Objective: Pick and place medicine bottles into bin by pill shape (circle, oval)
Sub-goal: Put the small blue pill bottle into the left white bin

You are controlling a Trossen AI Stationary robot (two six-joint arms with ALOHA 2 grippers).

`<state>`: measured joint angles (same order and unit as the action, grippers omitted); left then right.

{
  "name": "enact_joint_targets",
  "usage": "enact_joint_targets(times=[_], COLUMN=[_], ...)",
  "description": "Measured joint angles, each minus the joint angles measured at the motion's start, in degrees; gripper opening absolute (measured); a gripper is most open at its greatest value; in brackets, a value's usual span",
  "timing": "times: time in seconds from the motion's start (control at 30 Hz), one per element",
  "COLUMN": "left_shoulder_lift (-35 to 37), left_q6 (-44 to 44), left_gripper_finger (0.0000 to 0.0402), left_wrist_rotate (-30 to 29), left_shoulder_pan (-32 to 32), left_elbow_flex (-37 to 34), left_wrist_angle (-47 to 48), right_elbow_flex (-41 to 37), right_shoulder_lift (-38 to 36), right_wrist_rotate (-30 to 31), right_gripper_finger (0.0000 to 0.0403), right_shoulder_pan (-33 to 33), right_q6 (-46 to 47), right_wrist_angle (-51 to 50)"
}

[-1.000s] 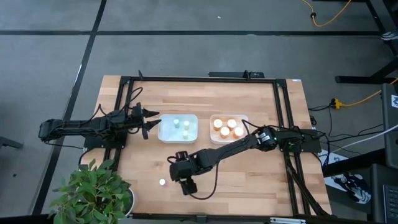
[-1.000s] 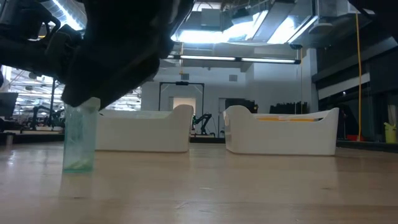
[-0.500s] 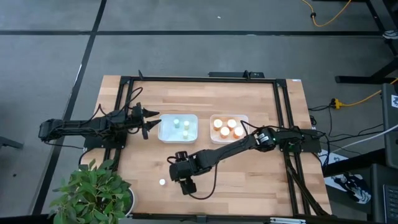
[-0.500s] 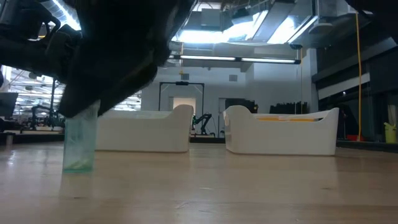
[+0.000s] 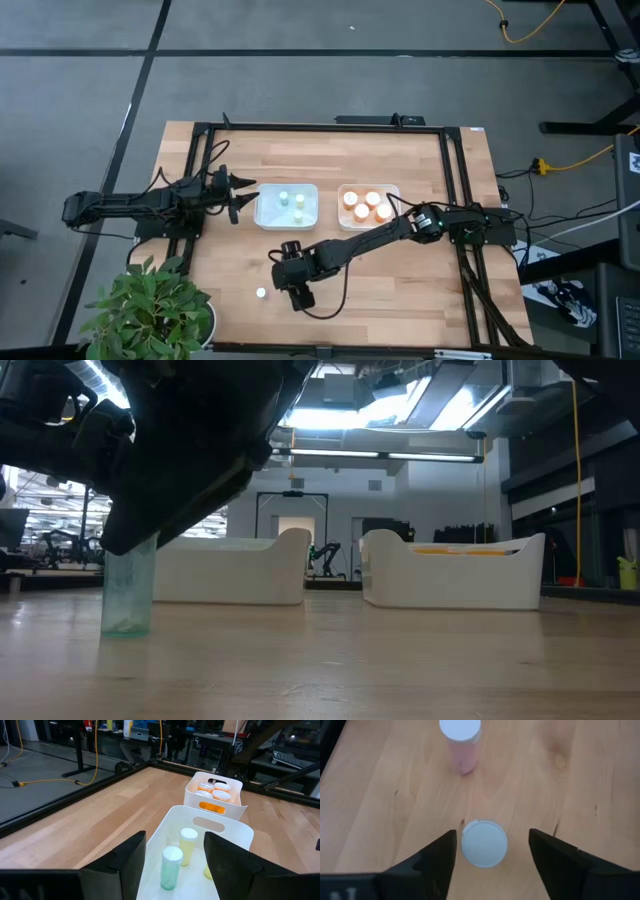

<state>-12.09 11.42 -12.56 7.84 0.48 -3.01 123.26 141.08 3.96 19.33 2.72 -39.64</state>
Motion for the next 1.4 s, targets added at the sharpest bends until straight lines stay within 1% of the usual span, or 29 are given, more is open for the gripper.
enact_joint_targets(times=[0.2, 0.4, 0.53, 0.6, 0.7, 0.8, 0.87, 0.93, 1.1, 1.33, 1.4], left_shoulder_lift=[0.01, 0.01, 0.0, 0.0, 0.01, -0.01, -0.01, 0.02, 0.0, -0.01, -0.01], left_q6=[-0.02, -0.01, -0.02, -0.02, -0.02, -0.02, -0.04, -0.04, -0.04, -0.04, -0.51], left_gripper_finger=[0.0194, 0.0194, 0.0194, 0.0194, 0.0194, 0.0194, 0.0194, 0.0194, 0.0194, 0.0194, 0.0194], left_wrist_rotate=[-0.02, -0.01, 0.0, 0.0, -0.02, -0.01, -0.02, -0.02, -0.02, -0.02, -0.02], left_shoulder_pan=[-0.01, 0.01, 0.0, -0.01, 0.01, 0.01, -0.01, -0.01, 0.02, 0.02, 0.02], left_elbow_flex=[-0.01, 0.0, 0.02, -0.01, -0.01, -0.01, 0.02, 0.0, 0.01, 0.02, -0.01], left_wrist_angle=[0.0, 0.0, 0.0, 0.0, 0.0, 0.0, 0.0, 0.0, 0.01, 0.0, 0.0], right_elbow_flex=[0.0, 0.0, 2.23, 4.27, 8.11, 11.77, 10.93, 10.93, 11.21, 11.19, 11.21], right_shoulder_lift=[0.0, -0.02, -0.02, -0.02, -0.07, -0.16, -1.63, -2.3, -2.2, -0.81, -0.14], right_wrist_rotate=[-0.04, -0.03, 0.03, 0.99, 4.94, 12.65, 17.26, 20.17, 20.58, 15.88, 14.04], right_gripper_finger=[0.0189, 0.0143, 0.0114, 0.0114, 0.0114, 0.0119, 0.0119, 0.0118, 0.0116, 0.0117, 0.0118], right_shoulder_pan=[0.0, -0.01, -0.58, -0.94, -1.51, -2.16, -3.05, -4.34, -8.76, -14.09, -14.83], right_q6=[0.0, 1.25, 3.06, 3.04, 2.93, 3.06, 2.87, 3.02, 3.04, 4.68, 4.68], right_wrist_angle=[0.02, 1.34, 0.0, -1.54, -5.33, -10.23, -9.53, -9.76, -8.25, -7.4, -5.27])
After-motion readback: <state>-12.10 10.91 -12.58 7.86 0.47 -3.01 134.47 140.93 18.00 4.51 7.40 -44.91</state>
